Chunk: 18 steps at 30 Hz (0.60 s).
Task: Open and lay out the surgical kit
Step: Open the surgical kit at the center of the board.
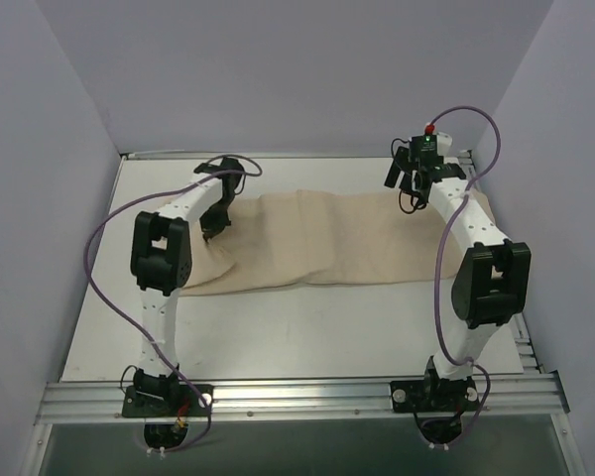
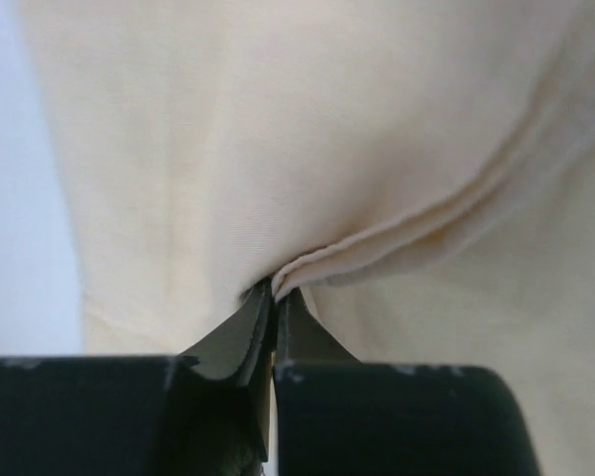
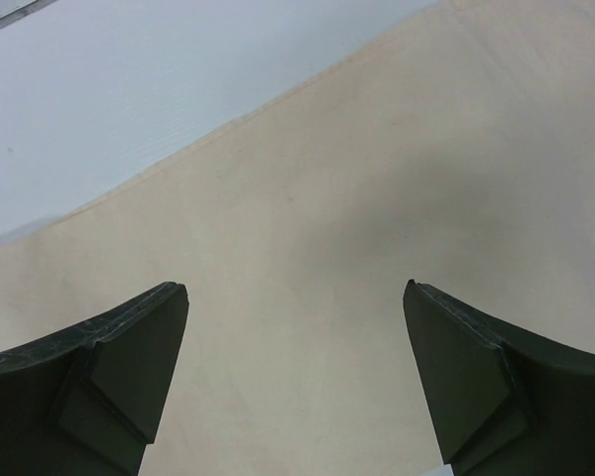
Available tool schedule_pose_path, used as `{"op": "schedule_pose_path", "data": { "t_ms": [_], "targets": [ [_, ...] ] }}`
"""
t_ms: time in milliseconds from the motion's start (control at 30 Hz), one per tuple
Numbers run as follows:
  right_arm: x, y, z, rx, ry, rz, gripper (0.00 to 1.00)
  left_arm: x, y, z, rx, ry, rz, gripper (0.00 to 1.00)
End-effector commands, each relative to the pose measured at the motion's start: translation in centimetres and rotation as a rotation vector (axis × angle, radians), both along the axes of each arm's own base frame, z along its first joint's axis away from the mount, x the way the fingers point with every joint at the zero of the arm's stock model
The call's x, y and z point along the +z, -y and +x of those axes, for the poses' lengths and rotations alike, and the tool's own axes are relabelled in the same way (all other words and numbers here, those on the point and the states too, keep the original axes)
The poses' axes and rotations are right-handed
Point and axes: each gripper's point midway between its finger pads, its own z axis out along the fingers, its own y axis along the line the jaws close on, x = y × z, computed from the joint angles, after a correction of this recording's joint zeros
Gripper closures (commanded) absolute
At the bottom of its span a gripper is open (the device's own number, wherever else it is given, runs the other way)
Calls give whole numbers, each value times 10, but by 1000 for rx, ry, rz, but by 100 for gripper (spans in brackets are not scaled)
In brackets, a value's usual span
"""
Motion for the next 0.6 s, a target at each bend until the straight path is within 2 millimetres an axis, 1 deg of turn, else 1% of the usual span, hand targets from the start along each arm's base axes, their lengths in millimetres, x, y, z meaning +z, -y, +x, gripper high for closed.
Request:
{"op": "schedule_pose_path", "data": {
  "t_ms": [0,33,100,133,200,233,267,300,333,367,400,433,467,533,567],
  "targets": [
    [8,-17,11,29,19,42,5,79,-78,-5,83,97,133,98],
    [3,-19,11,34,5,45,5,96,-96,-8,104,118,176,98],
    [1,-24,13,46,-2,54,6,105,-124,-17,131,106,224,98],
    [0,-28,14,54,-2,56,6,114,-148,-23,178,107,244,98],
    [-2,-32,16,62,-3,61,6,120,-176,-33,219,90,297,98],
    [-4,-34,18,68,-5,70,6,120,-201,-43,273,73,320,95],
    [-5,-37,19,73,-5,76,6,124,-213,-47,280,59,357,89],
    [-7,-39,20,76,-8,84,6,125,-221,-50,291,52,374,80],
    [-11,-41,21,79,-14,87,6,125,-228,-51,296,41,389,54],
    [-12,-44,21,82,-17,90,6,128,-235,-54,310,38,412,40],
    [-12,-44,22,82,-16,93,6,131,-237,-54,312,37,421,29],
    [-15,-45,23,84,-25,92,6,138,-236,-53,316,55,420,22],
    [-13,-44,25,82,-19,84,5,139,-231,-49,307,68,405,15],
    [-20,-37,26,74,-36,59,5,141,-219,-42,284,97,356,11],
    [-21,-32,26,65,-49,46,5,148,-214,-35,282,127,343,9]
  ]
}}
